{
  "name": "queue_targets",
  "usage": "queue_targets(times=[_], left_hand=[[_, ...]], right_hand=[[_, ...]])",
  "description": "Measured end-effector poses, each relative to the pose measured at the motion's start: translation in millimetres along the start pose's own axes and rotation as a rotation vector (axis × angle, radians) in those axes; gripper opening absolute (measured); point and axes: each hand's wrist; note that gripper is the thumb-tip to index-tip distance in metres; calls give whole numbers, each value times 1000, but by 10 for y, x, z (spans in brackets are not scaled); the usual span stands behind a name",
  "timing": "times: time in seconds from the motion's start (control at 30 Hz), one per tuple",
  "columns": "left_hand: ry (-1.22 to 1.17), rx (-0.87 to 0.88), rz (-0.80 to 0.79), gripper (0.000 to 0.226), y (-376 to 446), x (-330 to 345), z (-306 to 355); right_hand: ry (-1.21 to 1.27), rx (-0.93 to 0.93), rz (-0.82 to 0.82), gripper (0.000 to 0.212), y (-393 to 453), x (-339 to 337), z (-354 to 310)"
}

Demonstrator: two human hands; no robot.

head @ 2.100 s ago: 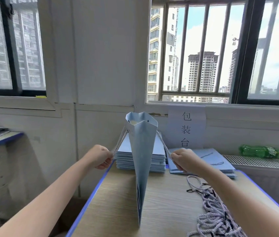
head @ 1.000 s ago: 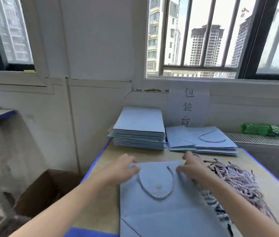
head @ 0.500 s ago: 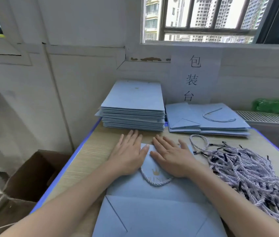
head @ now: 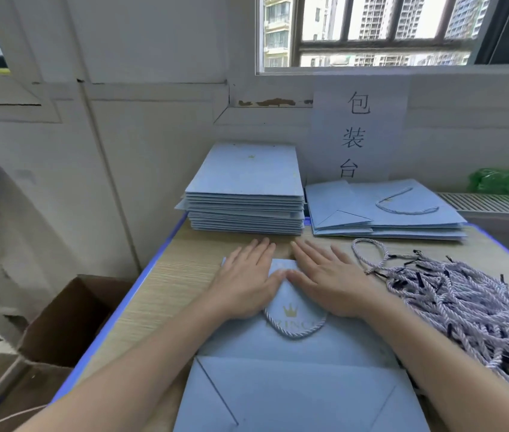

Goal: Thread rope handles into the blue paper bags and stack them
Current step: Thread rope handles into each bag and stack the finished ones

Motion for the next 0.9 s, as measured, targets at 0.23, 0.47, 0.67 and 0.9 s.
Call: queue_targets(times=[0.23,0.47,0.67,0.9], left_hand=[[73,28,50,59,-86,-40,47],[52,28,-2,60,-61,23,13],[-34,-23,167,55,-168,-11,14],[-195,-118,219,50,-245,-82,19]], right_hand=[[-7,19,-6,58,-18,60,-28],[53,-36,108,52,-28,41,-55],[128,-9,110,50,-66,101,-39],[113,147,116,47,-140,80,-32]])
Point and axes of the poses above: each hand's wrist, its own y-axis towards the middle knuckle, its own x-axis out of the palm, z = x × y, and after that the axes turned 6 degrees about x, right-handed
